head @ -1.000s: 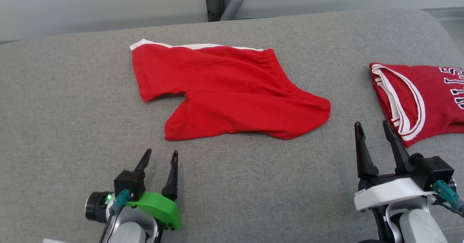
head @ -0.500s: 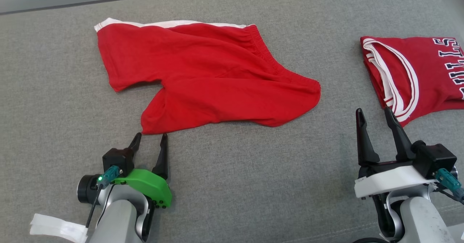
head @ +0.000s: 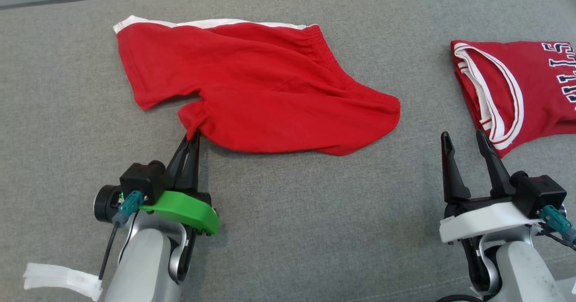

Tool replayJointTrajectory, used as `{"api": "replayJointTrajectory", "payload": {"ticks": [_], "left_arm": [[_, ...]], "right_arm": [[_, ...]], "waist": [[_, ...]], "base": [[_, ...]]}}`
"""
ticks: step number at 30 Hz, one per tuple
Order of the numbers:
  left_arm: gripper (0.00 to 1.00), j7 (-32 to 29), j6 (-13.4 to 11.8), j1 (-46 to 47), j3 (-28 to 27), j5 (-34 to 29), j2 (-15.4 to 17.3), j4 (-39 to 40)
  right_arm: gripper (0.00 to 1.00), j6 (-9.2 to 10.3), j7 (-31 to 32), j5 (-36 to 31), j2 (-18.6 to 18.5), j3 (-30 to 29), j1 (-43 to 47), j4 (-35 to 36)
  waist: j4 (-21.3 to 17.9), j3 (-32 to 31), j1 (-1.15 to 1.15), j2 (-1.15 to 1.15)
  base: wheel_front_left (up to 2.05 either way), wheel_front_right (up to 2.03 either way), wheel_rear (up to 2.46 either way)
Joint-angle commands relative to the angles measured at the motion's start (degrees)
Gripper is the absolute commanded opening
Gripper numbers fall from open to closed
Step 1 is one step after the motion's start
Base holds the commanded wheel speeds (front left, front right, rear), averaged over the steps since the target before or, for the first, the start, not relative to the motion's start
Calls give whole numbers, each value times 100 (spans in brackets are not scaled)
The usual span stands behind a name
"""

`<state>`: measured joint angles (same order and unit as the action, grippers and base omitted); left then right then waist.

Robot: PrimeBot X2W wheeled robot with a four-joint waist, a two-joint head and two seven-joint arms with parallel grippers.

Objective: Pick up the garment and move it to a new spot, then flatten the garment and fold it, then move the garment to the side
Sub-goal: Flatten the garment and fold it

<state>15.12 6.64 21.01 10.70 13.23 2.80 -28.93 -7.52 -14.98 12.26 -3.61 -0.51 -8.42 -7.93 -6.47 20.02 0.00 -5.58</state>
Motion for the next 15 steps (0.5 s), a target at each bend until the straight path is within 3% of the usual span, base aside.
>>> {"api": "replayJointTrajectory", "payload": {"ticks": [1, 7, 15], "left_arm": [[0, -3, 32, -141, -11, -58, 21, 229], [0, -2, 80, -513, 245, -180, 21, 1201], [0, -2, 90, -1085, 615, -367, 19, 1828]], "right_arm": [[100, 8, -8, 38, -8, -34, 51, -37], [100, 8, -8, 110, 35, -109, 270, -219], [100, 8, -8, 303, 69, -194, 683, -496]], "waist": [[88, -96, 0, -1], [479, -565, 0, -1], [1137, -1143, 0, -1]], "base": [[0, 0, 0], [0, 0, 0], [0, 0, 0]]}}
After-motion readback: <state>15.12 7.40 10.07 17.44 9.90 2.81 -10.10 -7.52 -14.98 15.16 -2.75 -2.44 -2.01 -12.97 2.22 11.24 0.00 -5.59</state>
